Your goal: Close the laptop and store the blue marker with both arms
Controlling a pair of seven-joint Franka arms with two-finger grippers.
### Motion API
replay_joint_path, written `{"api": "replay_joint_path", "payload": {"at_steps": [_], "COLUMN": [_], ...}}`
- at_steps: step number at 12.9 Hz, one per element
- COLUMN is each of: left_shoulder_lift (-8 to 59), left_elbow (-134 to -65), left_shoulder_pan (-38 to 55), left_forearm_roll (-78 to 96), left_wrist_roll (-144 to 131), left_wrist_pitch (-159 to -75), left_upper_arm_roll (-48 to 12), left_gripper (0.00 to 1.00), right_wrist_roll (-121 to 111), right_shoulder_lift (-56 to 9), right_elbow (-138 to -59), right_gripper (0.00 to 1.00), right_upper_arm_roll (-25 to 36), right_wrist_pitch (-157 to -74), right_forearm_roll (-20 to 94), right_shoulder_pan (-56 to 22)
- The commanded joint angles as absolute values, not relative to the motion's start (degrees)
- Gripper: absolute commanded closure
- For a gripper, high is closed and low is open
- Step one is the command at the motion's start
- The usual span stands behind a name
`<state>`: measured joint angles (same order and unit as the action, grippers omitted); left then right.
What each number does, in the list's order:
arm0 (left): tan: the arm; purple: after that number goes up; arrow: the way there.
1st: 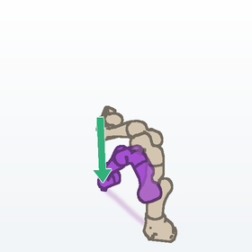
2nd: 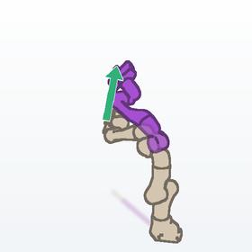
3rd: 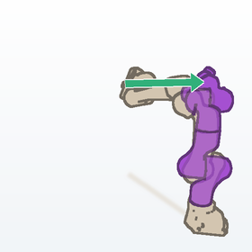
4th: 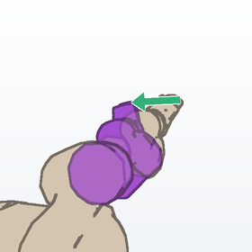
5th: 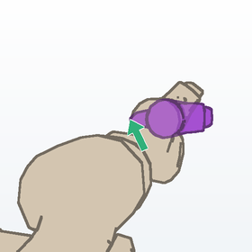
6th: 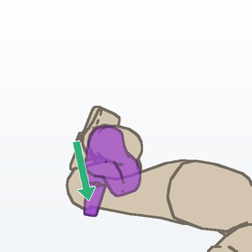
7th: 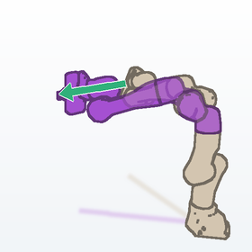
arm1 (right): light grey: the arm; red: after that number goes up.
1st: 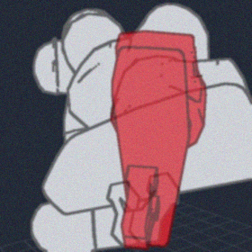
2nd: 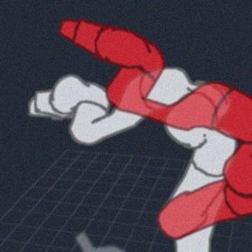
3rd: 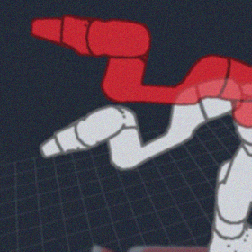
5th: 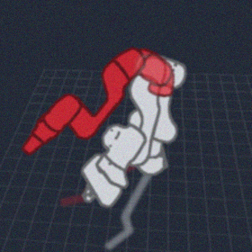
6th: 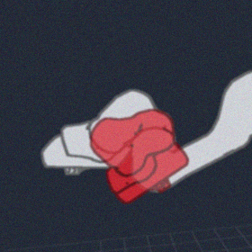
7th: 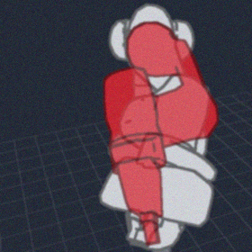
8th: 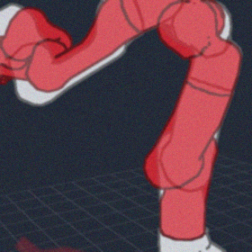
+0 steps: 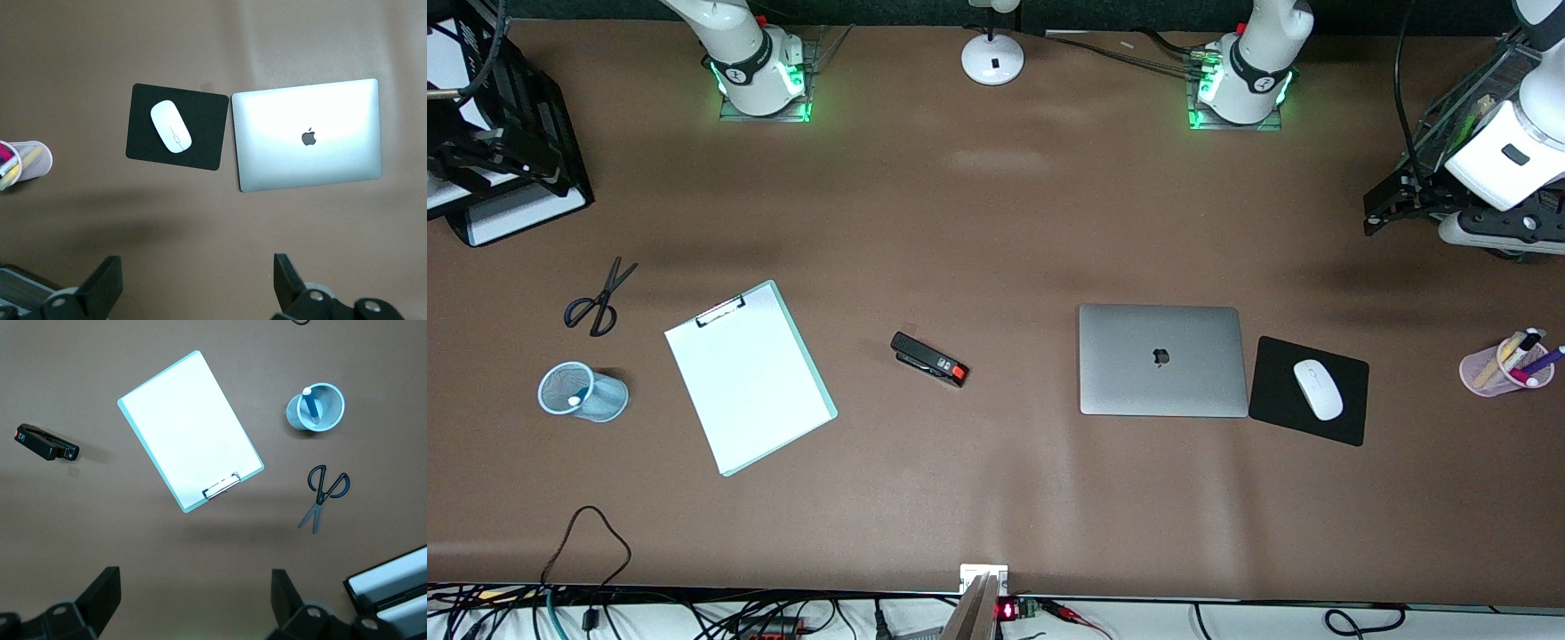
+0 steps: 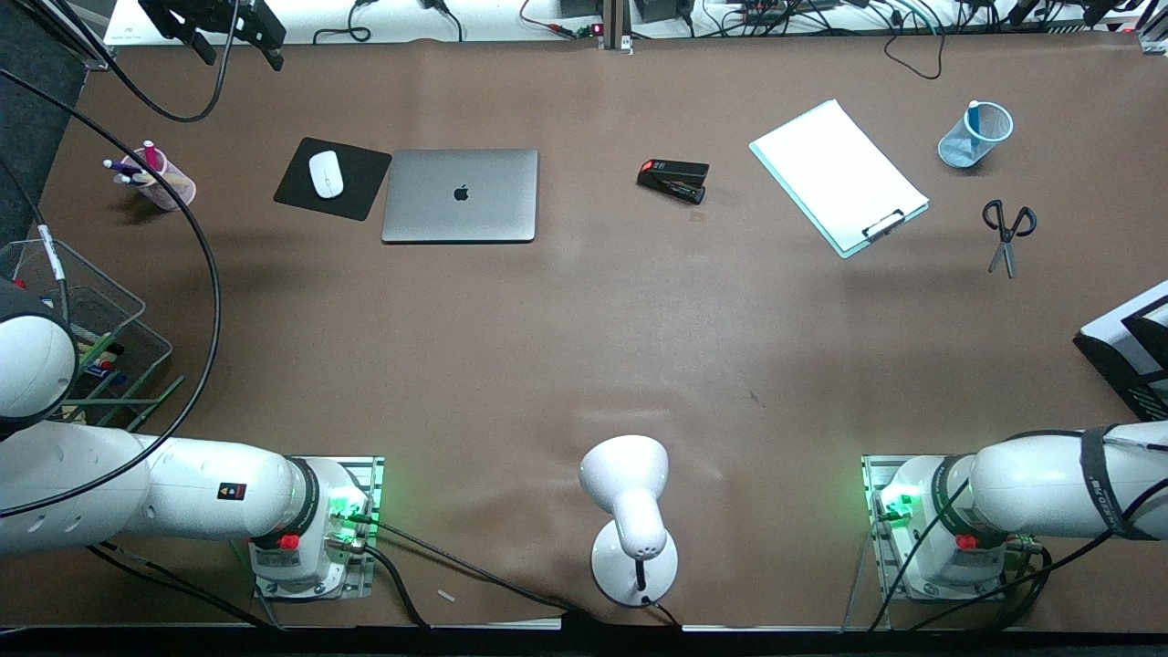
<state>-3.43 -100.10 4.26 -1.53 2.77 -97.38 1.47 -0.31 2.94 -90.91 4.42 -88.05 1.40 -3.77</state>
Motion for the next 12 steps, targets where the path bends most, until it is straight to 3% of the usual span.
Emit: {"api": "replay_joint_path", "payload": {"at_steps": [1, 12], "left_shoulder_lift": [-1.8, -1.2], "left_elbow": [-97.0, -96.2], "left_shoulder_pan": [4.4, 4.3], "left_forearm_roll": [-1.3, -1.2], "left_wrist_roll": [4.3, 4.3], "left_wrist_pitch": [-95.7, -95.5], "left_upper_arm_roll": [1.8, 1.8], "left_gripper": [0.00, 0.00], "right_wrist_roll": [-1.1, -1.1], "right_shoulder_lift": [3.5, 3.3], "right_elbow": [-90.1, -90.3], "right_gripper": [0.00, 0.00], "right_upper_arm_roll": [4.3, 4.2], "right_wrist_pitch": [-86.6, -87.3], "right_forearm_roll": [1.9, 2.0], "right_shoulder_pan": [-3.3, -3.5]}}
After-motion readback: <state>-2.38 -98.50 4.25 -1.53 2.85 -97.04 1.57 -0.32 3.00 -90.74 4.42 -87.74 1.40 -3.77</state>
